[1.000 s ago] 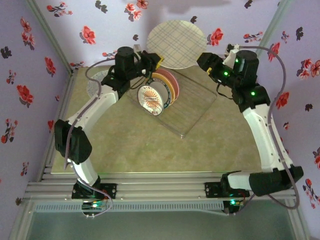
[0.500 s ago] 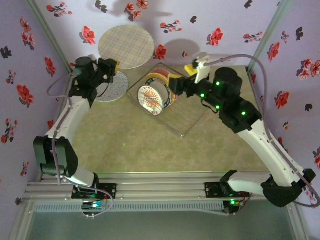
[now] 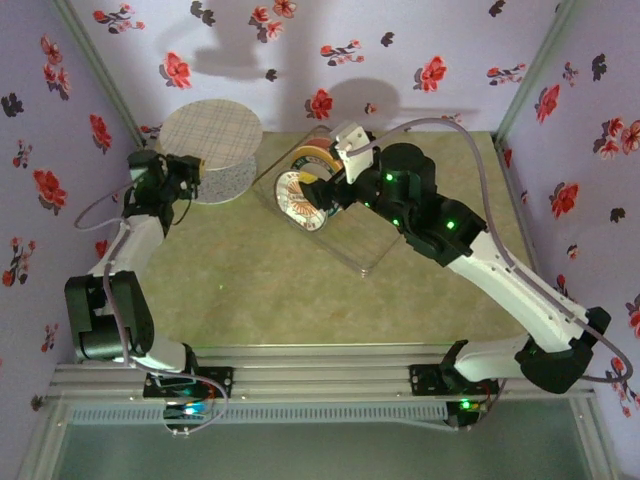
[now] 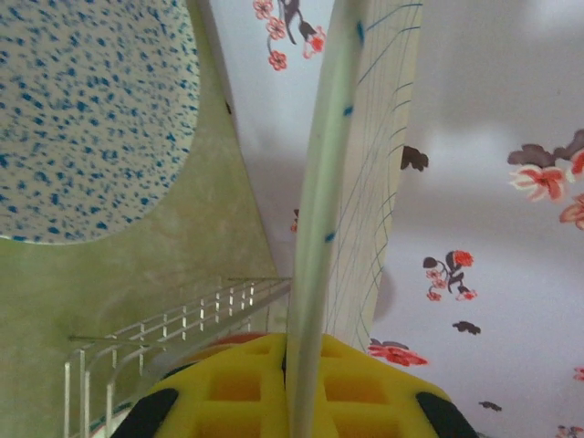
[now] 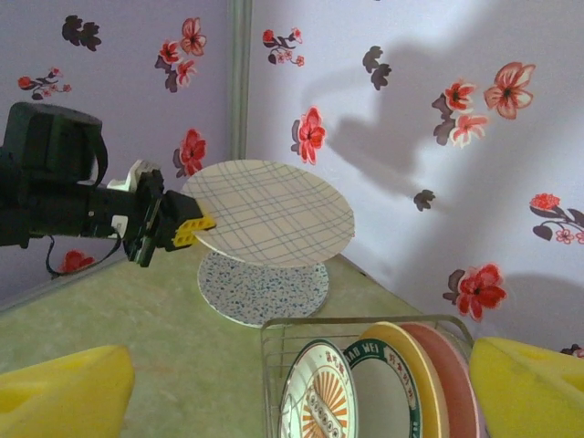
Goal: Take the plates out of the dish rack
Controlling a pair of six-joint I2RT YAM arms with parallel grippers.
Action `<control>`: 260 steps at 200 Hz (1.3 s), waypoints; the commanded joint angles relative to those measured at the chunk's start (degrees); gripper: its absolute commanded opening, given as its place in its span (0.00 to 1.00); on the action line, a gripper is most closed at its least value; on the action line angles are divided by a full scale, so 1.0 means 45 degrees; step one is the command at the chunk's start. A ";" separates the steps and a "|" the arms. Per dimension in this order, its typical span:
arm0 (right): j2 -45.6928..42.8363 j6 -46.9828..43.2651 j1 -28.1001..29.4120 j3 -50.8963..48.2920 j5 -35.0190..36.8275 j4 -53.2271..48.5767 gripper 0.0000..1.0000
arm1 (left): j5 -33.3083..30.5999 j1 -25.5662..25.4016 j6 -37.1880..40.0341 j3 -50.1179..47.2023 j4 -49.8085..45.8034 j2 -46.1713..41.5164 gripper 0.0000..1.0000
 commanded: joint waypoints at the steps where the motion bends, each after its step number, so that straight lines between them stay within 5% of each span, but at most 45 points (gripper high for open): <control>1: 0.0144 -0.0181 0.0132 0.0555 0.0281 -0.0005 0.97 | 0.0056 0.0496 0.0577 -0.0320 0.1807 0.0059 0.00; 138: 0.0690 0.0397 0.0132 0.1060 0.0179 -0.0252 0.98 | 0.0369 0.1263 0.1636 0.0029 0.2801 0.4133 0.00; 260: 0.0950 0.0476 0.0116 0.1180 0.0226 -0.0238 0.99 | 0.0850 0.1255 0.1929 0.0741 0.2556 0.5654 0.00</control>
